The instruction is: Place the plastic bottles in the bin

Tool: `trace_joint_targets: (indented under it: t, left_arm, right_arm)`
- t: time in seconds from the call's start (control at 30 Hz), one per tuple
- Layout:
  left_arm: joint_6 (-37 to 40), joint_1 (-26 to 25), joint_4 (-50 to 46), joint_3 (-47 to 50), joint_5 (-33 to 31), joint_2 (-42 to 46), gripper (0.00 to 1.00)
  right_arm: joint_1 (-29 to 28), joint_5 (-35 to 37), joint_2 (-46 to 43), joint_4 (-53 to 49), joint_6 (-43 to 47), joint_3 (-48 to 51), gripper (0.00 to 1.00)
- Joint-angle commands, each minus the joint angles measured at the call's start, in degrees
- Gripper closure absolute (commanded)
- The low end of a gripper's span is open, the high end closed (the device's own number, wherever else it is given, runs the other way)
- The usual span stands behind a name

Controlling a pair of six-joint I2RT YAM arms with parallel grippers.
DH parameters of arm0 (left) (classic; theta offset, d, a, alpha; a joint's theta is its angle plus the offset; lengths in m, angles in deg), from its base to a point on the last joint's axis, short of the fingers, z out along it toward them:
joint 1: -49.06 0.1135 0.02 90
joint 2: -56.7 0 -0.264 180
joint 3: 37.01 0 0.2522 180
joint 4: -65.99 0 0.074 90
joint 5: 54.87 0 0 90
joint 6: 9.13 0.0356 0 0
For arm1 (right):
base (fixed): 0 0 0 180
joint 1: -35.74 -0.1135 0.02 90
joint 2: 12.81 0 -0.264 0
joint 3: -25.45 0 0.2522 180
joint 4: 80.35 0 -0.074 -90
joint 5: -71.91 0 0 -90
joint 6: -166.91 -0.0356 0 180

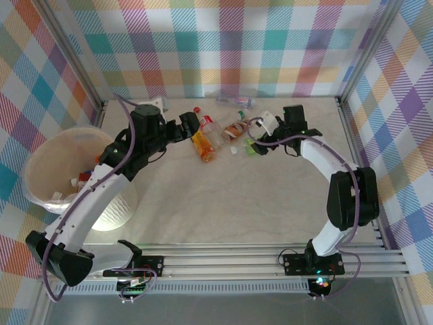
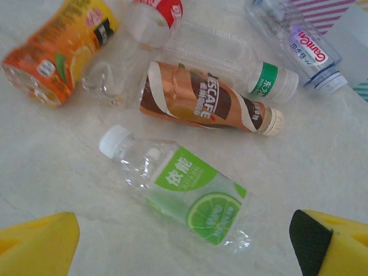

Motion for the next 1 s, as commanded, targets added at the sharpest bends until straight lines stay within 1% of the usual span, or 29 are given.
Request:
trace_joint_targets:
  t: [0.0, 0.1, 0.23, 0.5, 0.67, 0.83, 0.97]
  left_arm:
    - [1.1, -0.7, 2.7, 0.7, 0.0, 0.1, 0.00]
    - [1.3, -0.7, 2.8, 1.5, -0.3, 0.1, 0.00]
    - [1.8, -0.7, 2.1, 2.0, -0.8, 0.1, 0.00]
    - [2.4, -0.7, 1.9, 3.9, -1.4, 1.1, 0.00]
    - [3.6, -0.7, 1.2, 4.0, -1.4, 1.6, 0.00]
    - [4.2, -0.7, 1.0, 4.4, -2.0, 1.8, 0.00]
    - [4.4, -0.7, 1.3, 4.5, -1.8, 1.4, 0.00]
  right_arm:
    - [0.6, -1.9, 3.4, -6.7, 13.6, -2.9, 0.05]
    - [1.3, -3.6, 8.6, -12.8, 19.5, -8.9, 0.06]
    - [1.4, -2.0, 15.8, -15.0, 26.5, -15.4, 0.06]
    - [1.4, -1.1, 25.7, -19.8, 33.3, -25.6, 0.07]
    - [1.4, 1.4, 27.8, -19.5, 37.8, -25.8, 0.08]
    - [1.3, 3.6, 28.5, -16.7, 40.7, -23.9, 0.15]
    - [1.2, 3.1, 28.0, -16.7, 39.8, -23.0, 0.23]
